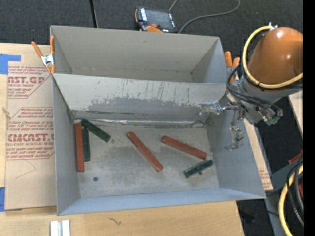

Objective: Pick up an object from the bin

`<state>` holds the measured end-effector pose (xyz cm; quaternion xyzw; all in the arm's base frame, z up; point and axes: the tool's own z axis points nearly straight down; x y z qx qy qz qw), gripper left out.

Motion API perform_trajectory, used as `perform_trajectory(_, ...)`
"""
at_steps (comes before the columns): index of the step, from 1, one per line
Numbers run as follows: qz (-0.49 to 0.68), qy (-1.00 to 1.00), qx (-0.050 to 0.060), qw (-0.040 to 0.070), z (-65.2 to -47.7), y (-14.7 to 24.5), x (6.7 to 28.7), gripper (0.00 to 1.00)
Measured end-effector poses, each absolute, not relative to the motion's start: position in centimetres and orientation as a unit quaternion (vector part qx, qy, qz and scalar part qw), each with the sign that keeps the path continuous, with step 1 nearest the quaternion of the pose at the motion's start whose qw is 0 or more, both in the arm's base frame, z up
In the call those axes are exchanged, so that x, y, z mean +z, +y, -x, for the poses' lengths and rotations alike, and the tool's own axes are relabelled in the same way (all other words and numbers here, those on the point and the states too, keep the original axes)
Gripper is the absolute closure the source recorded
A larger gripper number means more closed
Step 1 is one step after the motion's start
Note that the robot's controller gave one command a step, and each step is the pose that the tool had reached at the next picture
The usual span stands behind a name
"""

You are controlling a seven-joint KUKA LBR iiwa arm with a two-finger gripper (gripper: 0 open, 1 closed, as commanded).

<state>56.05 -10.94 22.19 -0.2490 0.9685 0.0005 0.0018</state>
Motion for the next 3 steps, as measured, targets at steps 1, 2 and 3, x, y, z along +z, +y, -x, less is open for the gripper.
perform_trajectory(1, 0.343, 0.939, 0.003, -0.002, -53.0, -10.8, 7.6, 0.0)
perform_trajectory(2, 0.375, 0.927, 0.002, -0.001, -50.7, -7.6, 6.9, 0.0)
perform_trajectory(3, 0.373, 0.928, 0.001, 0.0, -50.9, -7.8, 7.0, 1.0)
